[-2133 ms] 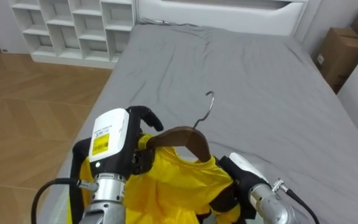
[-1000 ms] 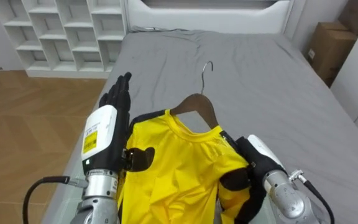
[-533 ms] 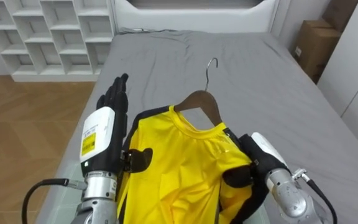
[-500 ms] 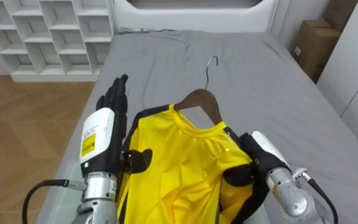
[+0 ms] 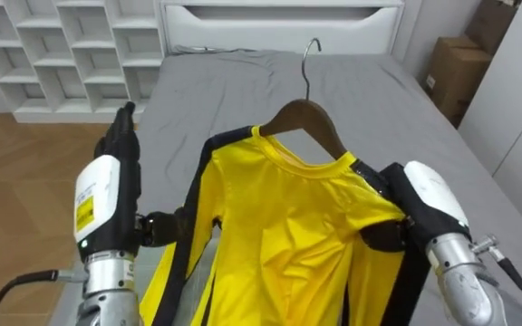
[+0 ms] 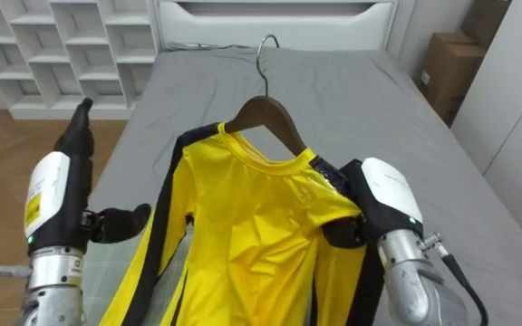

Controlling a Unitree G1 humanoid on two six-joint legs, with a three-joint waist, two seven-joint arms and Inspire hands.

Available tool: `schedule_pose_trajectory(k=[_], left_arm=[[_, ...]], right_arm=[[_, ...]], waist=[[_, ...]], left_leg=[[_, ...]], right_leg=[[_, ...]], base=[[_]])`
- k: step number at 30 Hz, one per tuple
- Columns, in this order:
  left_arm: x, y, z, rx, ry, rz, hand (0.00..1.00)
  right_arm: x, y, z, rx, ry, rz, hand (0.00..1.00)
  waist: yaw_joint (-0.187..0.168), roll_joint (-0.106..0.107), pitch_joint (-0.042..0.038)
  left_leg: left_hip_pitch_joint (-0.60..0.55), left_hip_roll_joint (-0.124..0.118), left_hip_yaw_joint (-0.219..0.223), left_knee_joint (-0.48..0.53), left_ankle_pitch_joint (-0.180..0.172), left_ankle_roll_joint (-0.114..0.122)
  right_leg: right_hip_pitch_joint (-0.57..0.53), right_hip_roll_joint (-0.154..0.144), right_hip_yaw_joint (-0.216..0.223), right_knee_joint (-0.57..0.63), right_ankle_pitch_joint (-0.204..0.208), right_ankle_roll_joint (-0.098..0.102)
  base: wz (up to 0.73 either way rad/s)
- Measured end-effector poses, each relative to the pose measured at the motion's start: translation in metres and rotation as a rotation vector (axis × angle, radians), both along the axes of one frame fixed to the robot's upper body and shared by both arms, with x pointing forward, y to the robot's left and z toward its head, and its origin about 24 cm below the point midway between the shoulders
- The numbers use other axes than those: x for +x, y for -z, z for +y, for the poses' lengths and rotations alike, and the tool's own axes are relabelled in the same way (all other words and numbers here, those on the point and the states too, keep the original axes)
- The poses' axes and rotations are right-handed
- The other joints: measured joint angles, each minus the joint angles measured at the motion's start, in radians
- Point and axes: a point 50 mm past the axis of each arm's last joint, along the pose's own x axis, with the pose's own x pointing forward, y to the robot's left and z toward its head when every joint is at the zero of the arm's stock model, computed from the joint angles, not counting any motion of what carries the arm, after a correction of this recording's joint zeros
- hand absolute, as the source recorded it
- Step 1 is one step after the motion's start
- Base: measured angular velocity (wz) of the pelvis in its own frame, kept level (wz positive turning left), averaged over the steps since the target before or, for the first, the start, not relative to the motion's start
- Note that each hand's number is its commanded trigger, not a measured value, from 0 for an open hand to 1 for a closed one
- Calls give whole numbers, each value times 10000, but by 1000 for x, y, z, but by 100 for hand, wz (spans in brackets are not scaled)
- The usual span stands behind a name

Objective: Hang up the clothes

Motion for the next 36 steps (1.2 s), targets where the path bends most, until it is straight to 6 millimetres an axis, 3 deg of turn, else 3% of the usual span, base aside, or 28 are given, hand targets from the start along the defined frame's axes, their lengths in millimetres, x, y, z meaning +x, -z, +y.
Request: schedule_pose_trajectory(k=[6, 14, 17, 24, 29, 36], left_arm=[[-18, 8, 33, -805, -1575, -180, 0], [-48, 41, 73, -1400, -3657, 905, 0], [-58, 57, 80, -1555, -4161, 1480, 0], [-96, 99, 92, -1522, -5328, 3345, 0], [-145, 134, 103, -1665, -6745, 5142, 0], [-213, 174, 104, -3215, -8734, 7611, 0]], right_arm=[[-16, -15, -14, -576, 166, -564, 100], [-18, -35, -18, -767, 43, -1115, 100], [-18, -40, -22, -823, 106, -1230, 100], [-21, -50, -21, -918, 11, -1482, 100], [-25, -60, -19, -570, -135, -1804, 100], [-35, -54, -24, -32, 93, -1360, 100]], waist=[[188, 72, -27], [313, 110, -19], [496, 113, -17], [531, 70, -46], [537, 48, -80], [741, 39, -92]], left_leg=[[61, 11, 100, -29, 0, 0], [119, 12, 88, -122, -4, -5], [85, 0, 117, -189, -5, -5], [81, 3, 76, -162, -4, -4], [122, 5, 114, -184, -4, -4], [144, 5, 123, -274, -7, -6]], right_leg=[[-48, 17, 161, 1, 0, 0], [-109, 26, 167, 25, -8, 12], [-158, 30, 197, 10, -22, 33], [-160, 36, 181, -11, -25, 34], [-149, 52, 254, -9, -25, 35], [-177, 57, 263, -6, -24, 34]], base=[[-10], [-1], [-4], [1], [-4], [-1]])
